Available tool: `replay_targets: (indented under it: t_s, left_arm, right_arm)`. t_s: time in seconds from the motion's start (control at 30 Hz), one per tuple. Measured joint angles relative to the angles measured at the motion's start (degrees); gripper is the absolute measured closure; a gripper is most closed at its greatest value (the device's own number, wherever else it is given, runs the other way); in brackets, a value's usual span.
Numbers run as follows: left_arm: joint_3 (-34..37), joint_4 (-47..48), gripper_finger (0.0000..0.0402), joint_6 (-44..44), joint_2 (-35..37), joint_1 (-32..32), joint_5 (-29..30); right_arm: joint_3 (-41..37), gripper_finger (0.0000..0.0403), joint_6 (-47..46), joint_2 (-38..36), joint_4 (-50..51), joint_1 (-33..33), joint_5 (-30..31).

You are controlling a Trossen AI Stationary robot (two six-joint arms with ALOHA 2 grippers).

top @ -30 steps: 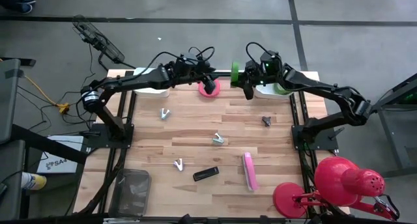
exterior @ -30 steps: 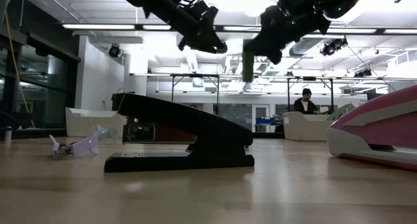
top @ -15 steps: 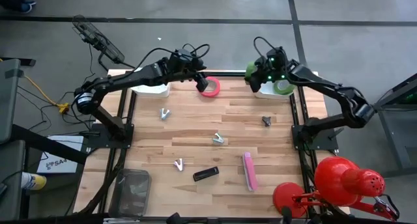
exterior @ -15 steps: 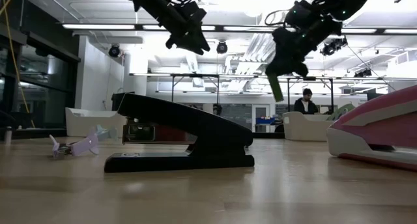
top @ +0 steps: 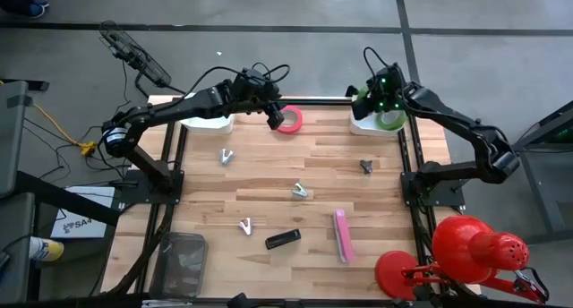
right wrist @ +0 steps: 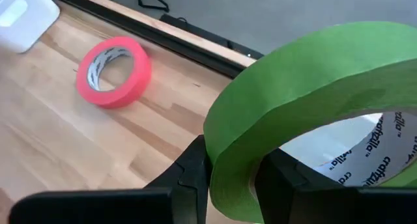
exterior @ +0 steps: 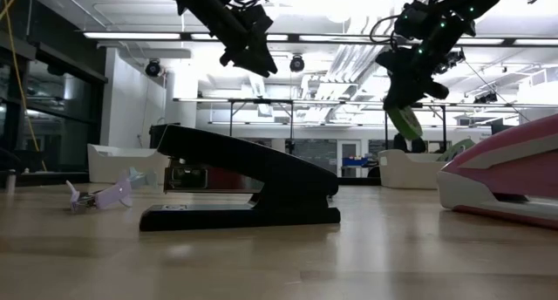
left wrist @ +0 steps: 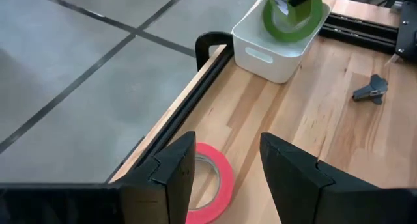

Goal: Pick and place Stapler, Stapler remover, tape
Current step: Put the green tape into the right white bin

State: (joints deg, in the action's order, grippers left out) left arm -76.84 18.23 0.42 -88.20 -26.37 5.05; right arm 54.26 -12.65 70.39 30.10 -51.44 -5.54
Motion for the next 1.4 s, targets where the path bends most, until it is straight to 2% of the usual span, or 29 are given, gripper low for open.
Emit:
replay_targets:
  t_s: [0.23, 0.5, 0.83, 1.17, 1.4]
  left_arm:
    - [0.00, -0.01, 0.0231, 1.49, 0.00, 0.00, -1.53]
    - [0.00, 0.01, 0.0231, 1.55, 0.00, 0.00, -1.98]
    - [-0.02, 0.40, 0.0231, 2.81, 0.00, 0.00, -2.05]
    - [-0.02, 1.56, 0.0231, 2.78, -0.02, 0.00, -2.17]
    - [-0.02, 1.54, 0.0231, 2.33, -0.02, 0.07, -2.16]
  right_arm:
    - [-0.15, 0.0321, 4.31, 0.11, 1.13, -1.75, -3.57]
    - [-7.35, 0.0321, 1.83, 0.11, -4.25, -3.37, -3.78]
    - [-12.67, 0.0321, 9.99, 0.02, -9.65, -3.57, -3.69]
    - [-18.81, 0.0321, 7.54, 0.02, -19.76, -6.05, -1.34]
    - [-18.90, 0.0321, -3.46, 0.02, -20.69, -5.63, 0.92]
